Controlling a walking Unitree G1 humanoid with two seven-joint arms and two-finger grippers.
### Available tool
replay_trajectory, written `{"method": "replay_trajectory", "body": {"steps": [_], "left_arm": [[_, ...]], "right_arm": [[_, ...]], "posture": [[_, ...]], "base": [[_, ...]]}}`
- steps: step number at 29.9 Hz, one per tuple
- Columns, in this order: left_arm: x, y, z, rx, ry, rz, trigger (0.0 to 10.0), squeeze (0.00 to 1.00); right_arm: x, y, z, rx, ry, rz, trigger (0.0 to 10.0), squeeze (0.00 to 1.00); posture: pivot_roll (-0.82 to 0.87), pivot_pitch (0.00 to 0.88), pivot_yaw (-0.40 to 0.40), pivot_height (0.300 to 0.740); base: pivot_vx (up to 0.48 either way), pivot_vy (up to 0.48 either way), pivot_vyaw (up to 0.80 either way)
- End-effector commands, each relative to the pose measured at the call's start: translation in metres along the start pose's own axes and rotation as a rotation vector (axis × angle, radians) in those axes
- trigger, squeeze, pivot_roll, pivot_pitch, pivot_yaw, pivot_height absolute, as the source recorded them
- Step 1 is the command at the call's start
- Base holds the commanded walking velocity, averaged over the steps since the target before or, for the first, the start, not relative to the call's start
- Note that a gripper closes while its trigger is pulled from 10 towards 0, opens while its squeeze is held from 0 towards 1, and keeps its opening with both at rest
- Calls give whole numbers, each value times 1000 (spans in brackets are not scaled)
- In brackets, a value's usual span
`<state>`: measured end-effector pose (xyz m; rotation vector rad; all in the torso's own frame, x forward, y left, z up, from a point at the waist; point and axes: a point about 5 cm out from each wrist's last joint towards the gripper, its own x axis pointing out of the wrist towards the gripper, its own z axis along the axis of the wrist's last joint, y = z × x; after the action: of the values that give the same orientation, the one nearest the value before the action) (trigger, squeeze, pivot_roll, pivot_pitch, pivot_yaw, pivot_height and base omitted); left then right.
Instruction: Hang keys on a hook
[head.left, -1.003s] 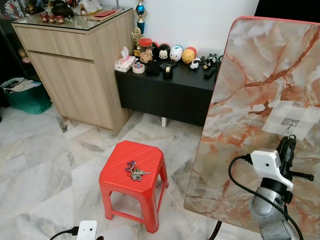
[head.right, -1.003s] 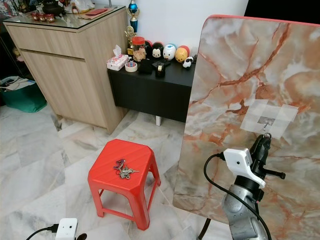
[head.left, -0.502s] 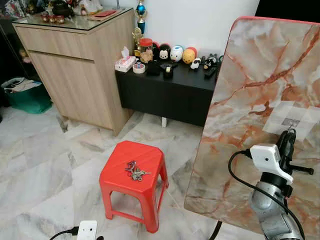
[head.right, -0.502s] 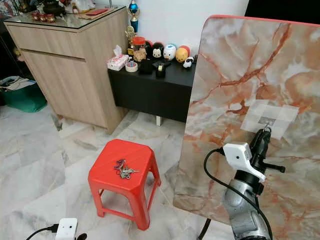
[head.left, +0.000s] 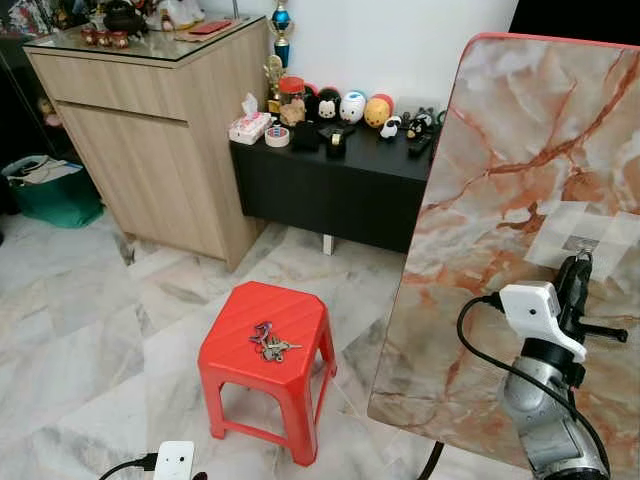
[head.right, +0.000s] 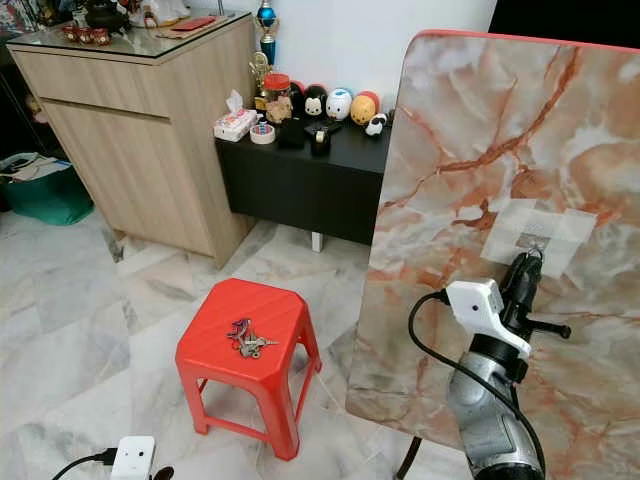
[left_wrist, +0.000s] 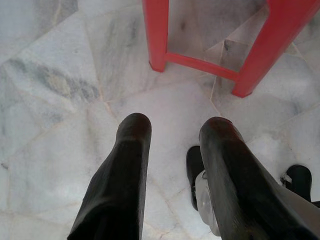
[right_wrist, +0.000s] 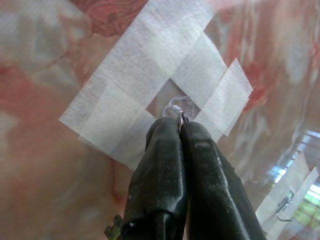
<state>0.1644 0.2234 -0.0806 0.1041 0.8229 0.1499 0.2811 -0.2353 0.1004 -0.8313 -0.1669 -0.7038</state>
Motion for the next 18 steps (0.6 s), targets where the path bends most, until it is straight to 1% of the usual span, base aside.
{"method": "replay_trajectory", "body": {"steps": [1, 7, 9, 14, 18], "left_arm": [[-1, 0, -4, 2, 20, -4, 10000, 0], [-1, 0, -4, 1, 20, -5, 10000, 0], [-2, 2, -7, -1, 39, -2, 10000, 0], [-2, 3, -9, -1, 46, 0, 10000, 0], [-2, 3, -9, -1, 49, 0, 10000, 0]], "right_arm": [[3, 0, 2, -6, -4, 6, 10000, 0], [3, 2, 2, -5, 13, 14, 10000, 0], [2, 3, 2, -5, 13, 16, 10000, 0], [2, 3, 3, -8, 16, 21, 10000, 0], [2, 5, 1, -9, 32, 47, 10000, 0]], "posture": [[5, 0, -23, 740], [4, 0, -22, 740], [6, 0, -23, 740], [7, 0, -23, 740], [7, 0, -23, 740]], "base": [[0, 0, 0], [0, 0, 0], [0, 0, 0], [0, 0, 0], [0, 0, 0]]}}
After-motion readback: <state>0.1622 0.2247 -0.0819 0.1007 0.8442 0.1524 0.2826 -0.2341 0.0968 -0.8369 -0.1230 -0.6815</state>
